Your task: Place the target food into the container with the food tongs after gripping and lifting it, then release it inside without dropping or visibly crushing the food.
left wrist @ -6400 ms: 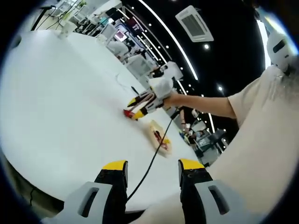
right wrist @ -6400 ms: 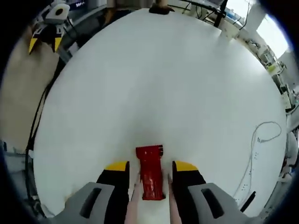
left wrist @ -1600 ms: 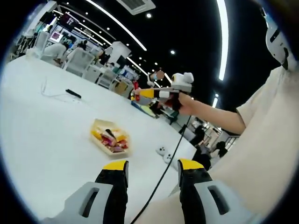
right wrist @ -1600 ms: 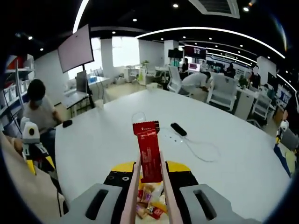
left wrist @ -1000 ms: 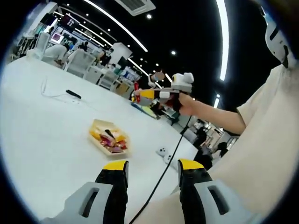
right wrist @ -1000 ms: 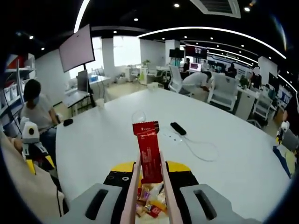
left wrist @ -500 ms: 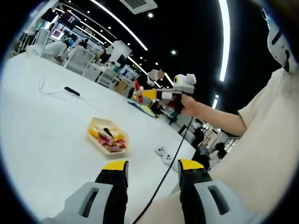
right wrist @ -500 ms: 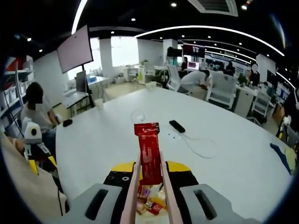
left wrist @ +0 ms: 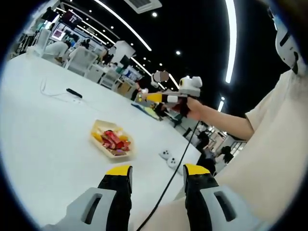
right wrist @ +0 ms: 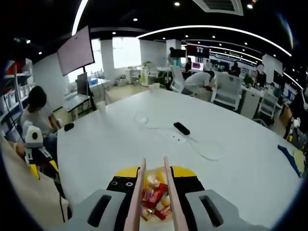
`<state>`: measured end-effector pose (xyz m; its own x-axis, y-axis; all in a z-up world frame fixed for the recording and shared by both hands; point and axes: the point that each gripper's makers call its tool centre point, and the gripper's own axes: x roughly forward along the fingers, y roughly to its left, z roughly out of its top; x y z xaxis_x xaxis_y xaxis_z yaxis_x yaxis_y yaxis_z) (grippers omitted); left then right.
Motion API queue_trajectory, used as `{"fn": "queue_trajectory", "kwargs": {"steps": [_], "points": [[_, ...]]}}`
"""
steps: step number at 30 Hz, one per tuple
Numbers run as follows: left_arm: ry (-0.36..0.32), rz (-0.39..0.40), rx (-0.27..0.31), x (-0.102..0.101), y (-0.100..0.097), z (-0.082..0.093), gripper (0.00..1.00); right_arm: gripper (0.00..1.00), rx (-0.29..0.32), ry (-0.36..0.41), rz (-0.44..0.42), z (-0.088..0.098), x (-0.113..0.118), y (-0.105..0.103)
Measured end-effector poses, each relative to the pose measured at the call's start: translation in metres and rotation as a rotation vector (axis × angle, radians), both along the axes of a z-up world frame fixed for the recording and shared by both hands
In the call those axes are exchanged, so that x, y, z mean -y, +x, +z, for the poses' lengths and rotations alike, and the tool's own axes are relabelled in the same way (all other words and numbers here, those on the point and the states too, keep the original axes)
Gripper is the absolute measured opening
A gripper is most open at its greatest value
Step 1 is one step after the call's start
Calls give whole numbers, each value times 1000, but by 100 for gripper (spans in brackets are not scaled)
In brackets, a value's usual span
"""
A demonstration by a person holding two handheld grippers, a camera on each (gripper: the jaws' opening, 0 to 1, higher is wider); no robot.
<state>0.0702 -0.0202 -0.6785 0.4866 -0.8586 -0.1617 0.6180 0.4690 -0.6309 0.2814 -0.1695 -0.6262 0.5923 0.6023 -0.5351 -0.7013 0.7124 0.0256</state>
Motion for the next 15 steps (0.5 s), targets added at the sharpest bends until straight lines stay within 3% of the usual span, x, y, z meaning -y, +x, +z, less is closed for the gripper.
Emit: {"fn": "queue_trajectory", "kwargs": {"steps": [15], "points": [[14, 10, -2, -7, -6, -1, 40, 24, -5, 17, 18, 0, -10, -7]]}}
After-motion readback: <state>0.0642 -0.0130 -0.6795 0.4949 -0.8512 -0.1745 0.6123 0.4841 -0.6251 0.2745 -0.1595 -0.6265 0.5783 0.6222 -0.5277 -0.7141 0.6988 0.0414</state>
